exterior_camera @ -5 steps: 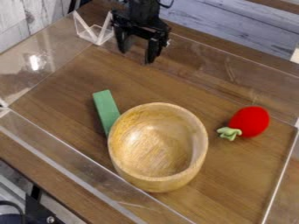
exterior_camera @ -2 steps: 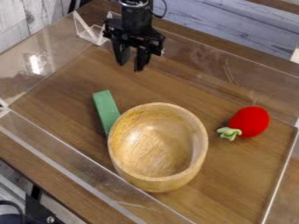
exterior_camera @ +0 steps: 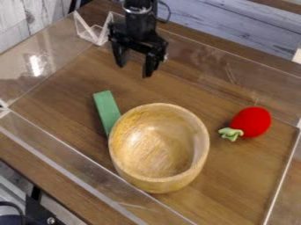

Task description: Move the red object to the right side of the table

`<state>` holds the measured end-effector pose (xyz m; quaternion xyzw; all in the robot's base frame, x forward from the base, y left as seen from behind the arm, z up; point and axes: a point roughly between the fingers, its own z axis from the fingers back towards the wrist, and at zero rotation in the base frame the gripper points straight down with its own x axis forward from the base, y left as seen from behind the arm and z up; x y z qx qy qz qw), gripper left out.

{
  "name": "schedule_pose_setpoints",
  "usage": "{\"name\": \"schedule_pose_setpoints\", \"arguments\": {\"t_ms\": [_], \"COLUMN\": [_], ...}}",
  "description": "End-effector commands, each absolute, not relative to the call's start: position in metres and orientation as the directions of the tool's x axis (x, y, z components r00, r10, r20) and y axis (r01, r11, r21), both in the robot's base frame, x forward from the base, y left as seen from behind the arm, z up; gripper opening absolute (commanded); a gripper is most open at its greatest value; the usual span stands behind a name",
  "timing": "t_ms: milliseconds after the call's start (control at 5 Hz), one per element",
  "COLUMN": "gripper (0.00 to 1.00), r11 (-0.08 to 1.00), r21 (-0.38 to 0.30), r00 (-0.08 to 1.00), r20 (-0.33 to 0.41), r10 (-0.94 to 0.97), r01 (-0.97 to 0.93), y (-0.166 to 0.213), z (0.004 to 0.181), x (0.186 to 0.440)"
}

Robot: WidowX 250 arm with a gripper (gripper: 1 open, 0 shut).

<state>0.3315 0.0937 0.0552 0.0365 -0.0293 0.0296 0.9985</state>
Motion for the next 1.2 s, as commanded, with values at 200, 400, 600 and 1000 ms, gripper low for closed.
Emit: {"name": "schedule_pose_setpoints", "arguments": {"t_ms": [200, 400, 600, 1000], "gripper": [1.00, 1.00, 1.00, 1.00], "r11": [0.992, 0.987, 0.992, 0.995], "r21": [0.083, 0.074, 0.078, 0.097], "r00": [0.984, 0.977, 0.983, 0.988], "r20": [0.161, 0.170, 0.165, 0.153], "r10": [0.083, 0.131, 0.085, 0.006], "r01": [-0.097, -0.145, -0.099, -0.021], "y": [0.100, 0.095, 0.086, 0.087], "z": [0.088, 0.100, 0.099, 0.092], "x": [0.353, 0.353, 0.352, 0.345]}}
